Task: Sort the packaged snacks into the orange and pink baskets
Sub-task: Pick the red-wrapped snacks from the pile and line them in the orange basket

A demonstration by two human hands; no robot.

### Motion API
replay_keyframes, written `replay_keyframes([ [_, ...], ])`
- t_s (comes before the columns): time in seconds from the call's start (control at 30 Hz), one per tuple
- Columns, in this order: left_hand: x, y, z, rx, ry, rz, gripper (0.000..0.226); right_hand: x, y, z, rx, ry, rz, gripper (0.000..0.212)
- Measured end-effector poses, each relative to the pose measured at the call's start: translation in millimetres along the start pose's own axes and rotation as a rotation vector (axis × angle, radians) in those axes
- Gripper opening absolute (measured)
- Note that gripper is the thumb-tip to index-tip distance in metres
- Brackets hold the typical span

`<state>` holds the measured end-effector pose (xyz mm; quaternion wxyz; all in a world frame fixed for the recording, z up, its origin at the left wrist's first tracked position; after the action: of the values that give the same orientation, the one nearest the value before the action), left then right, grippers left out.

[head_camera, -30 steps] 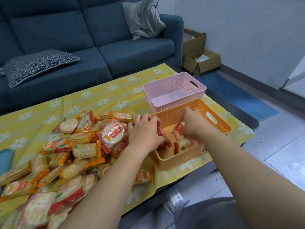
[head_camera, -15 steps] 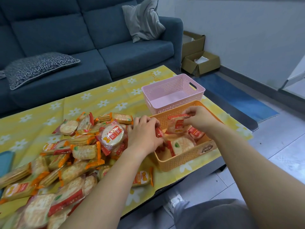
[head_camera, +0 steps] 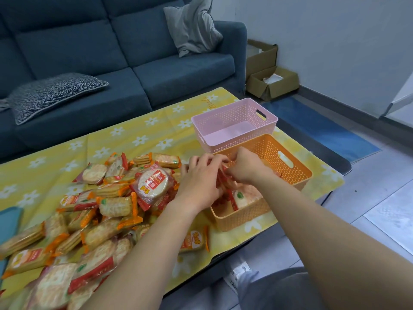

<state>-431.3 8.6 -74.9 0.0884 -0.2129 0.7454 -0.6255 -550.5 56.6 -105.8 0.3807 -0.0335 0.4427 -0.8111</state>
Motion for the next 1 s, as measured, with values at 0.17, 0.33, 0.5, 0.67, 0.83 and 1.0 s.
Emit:
replay_keyframes([
  [0.17,2.8,9.0,1.9,0.037,-0.001,0.091,0.049,-4.8,-6.0,-8.5,0.053,-0.046,0.152,0.028],
  [0.33,2.3,7.9,-0.3,0.003,-0.007,0.073,0.039,-17.9,4.2,-28.7,-0.513,-0.074,0.318,0.058],
  [0.5,0.7,9.1,1.7,-0.023,-0.021,0.068,0.039,-14.1,-28.0,-16.4,-0.512,-0.135,0.121,0.030],
  [0.67,1.4,9.7,0.2,-0.008,-0.027,0.068,0.044,-7.5,-51.3,-13.1,-0.180,-0.066,-0.128,0.015],
  [0.83,1.2,6.6,-0.3,0.017,-0.017,0.036,0.062,-10.4,-44.1,-6.0,0.005,-0.057,-0.210,0.015],
  [1.0,6.3,-7.3,-15.0,0.032,0.074,-0.086,0.093,-20.7,-29.6,2.4,-0.056,-0.084,-0.183,0.022],
])
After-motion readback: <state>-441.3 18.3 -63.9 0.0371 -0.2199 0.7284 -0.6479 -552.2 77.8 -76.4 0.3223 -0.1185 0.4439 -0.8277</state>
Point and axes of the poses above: each hand's wrist, its own x-axis towards the middle knuckle, its own y-axis out of the palm, z = x × y, the point moved 10 cm from there along x, towards the middle knuckle, and after that the axes turned 7 degrees about y, right-handed, at the moved point
